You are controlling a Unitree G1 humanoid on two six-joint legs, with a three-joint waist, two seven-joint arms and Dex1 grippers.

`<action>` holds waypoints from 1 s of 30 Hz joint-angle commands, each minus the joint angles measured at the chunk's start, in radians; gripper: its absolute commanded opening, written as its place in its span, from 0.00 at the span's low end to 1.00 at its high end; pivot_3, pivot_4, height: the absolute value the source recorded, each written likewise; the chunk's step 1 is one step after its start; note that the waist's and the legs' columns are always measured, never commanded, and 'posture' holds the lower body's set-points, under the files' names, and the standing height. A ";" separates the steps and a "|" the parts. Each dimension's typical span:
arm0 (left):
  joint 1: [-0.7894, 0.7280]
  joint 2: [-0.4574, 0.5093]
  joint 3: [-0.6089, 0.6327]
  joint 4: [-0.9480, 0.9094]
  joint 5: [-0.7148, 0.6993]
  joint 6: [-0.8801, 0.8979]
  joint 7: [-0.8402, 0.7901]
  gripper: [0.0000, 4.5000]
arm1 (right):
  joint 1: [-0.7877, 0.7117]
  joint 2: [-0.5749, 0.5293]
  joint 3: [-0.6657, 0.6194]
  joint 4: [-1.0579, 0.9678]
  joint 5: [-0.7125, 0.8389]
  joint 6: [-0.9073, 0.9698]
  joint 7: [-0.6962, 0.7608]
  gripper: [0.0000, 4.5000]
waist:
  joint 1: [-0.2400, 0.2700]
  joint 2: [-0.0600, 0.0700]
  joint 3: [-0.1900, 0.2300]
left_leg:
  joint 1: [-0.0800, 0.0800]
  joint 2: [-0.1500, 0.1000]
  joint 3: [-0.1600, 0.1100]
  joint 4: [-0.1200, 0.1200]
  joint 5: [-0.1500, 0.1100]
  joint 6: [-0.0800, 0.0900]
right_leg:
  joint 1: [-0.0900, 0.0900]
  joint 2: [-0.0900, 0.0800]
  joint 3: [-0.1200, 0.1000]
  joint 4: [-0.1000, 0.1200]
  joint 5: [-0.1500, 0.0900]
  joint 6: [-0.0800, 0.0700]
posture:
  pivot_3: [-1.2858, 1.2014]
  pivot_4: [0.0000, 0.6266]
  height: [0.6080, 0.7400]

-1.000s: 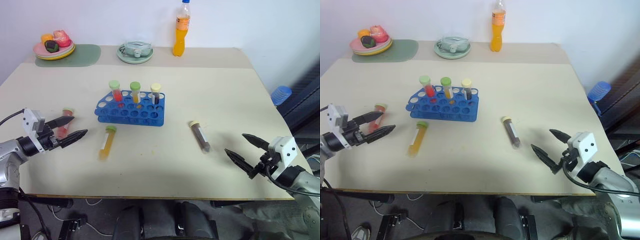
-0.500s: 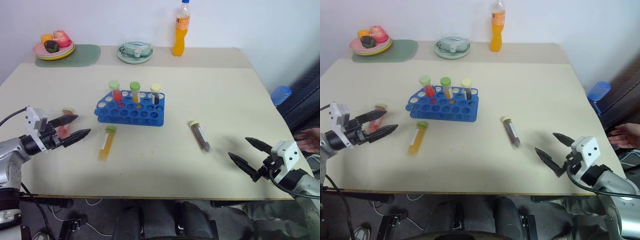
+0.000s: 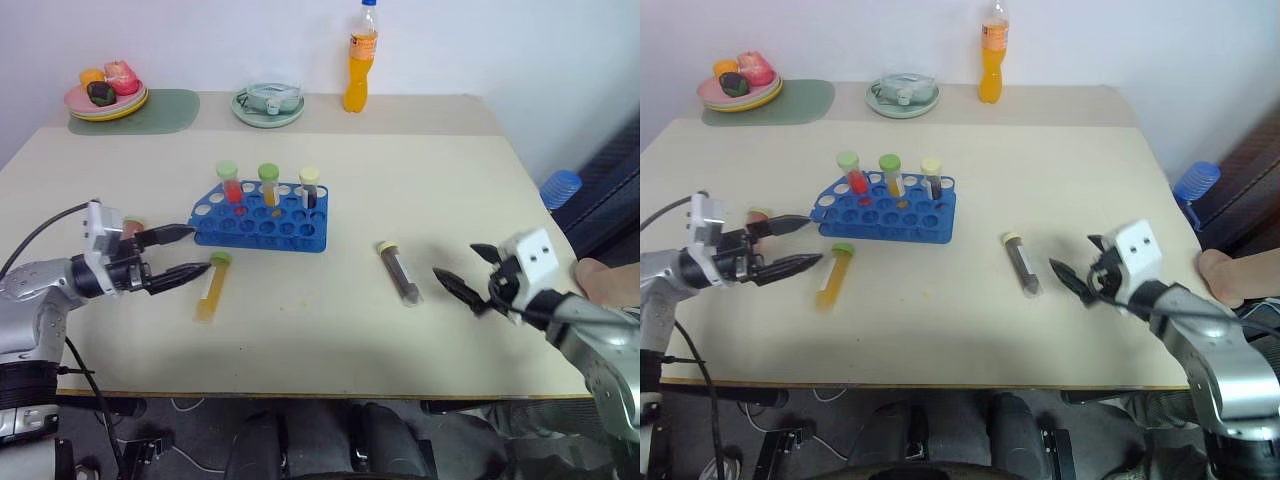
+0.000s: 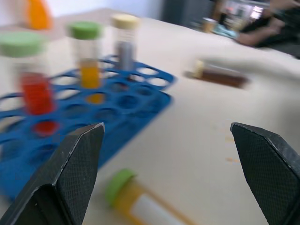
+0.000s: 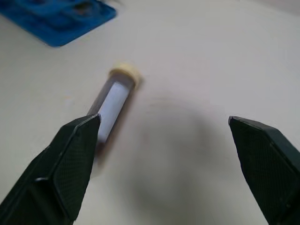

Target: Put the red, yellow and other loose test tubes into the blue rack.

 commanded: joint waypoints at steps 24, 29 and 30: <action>-0.085 -0.113 -0.183 -0.099 0.076 -0.052 -0.006 0.98 | -0.602 0.180 0.178 0.344 0.089 0.738 -0.356 1.00 | 0.001 0.000 0.000 | -0.016 -0.001 0.000 0.002 0.000 0.000 | -0.013 0.000 0.000 0.001 0.002 0.004 | 0.52 0.24 1.00; -0.071 -0.117 -0.185 -0.112 0.076 -0.045 0.005 0.98 | -0.617 0.186 0.227 0.408 0.079 0.738 -0.362 1.00 | -0.001 0.000 0.000 | -0.016 -0.001 0.000 0.002 0.001 0.000 | -0.013 0.000 0.000 0.001 0.002 0.004 | 0.52 0.24 1.00; -0.068 -0.117 -0.185 -0.115 0.075 -0.044 0.008 0.98 | -0.619 0.187 0.236 0.418 0.075 0.738 -0.364 1.00 | -0.001 0.000 0.000 | -0.016 -0.001 0.000 0.002 0.001 0.000 | -0.013 0.000 0.000 0.001 0.002 0.004 | 0.52 0.24 1.00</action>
